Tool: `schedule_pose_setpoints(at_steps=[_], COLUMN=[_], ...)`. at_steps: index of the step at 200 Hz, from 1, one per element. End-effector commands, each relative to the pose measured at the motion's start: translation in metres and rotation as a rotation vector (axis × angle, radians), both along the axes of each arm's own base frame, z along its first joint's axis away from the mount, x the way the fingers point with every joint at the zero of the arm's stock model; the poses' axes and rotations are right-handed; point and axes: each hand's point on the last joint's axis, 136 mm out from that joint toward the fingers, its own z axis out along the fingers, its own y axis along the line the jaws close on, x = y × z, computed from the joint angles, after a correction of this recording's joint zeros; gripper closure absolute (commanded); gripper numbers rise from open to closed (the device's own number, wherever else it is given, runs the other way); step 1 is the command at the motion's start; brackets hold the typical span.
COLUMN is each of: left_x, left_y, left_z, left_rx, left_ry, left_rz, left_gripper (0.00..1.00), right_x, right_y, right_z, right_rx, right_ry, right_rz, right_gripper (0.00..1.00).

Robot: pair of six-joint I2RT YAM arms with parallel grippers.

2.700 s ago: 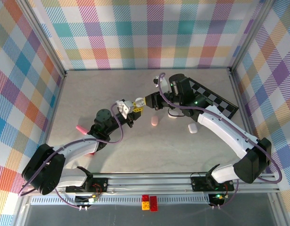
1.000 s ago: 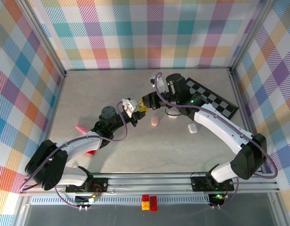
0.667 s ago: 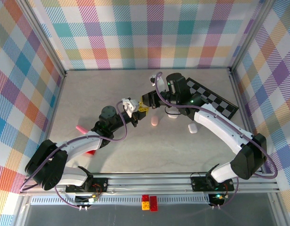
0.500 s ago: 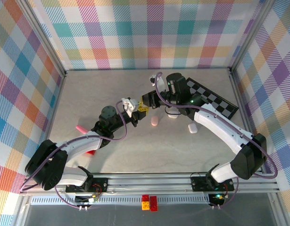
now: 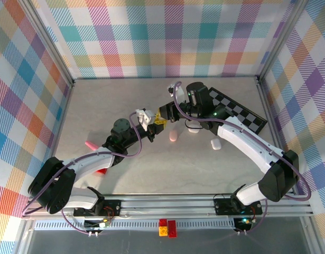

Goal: Insert the wireless bluetooth earbuds into the charging case

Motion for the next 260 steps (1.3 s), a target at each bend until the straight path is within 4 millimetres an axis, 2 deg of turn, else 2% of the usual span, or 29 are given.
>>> schedule_pose_setpoints(at_steps=[1,179,260], left_x=[-0.005,-0.005,-0.008], left_y=[-0.002,0.000,-0.006], left_z=[0.031,0.049,0.037], left_rx=[-0.056,-0.132,-0.094], left_ry=[-0.072,-0.025,-0.004], left_rz=[-0.011,-0.019,-0.057], left_gripper=[0.96,0.97,0.97], right_x=[0.001,-0.005,-0.006], right_y=[-0.005,-0.007,-0.006], right_z=[-0.002,-0.003,0.028], right_rx=[-0.025,-0.030,0.051], right_ry=[-0.027,-0.046,-0.108], right_rz=[-0.007,0.013,0.010], right_gripper=[0.79,0.79,0.79])
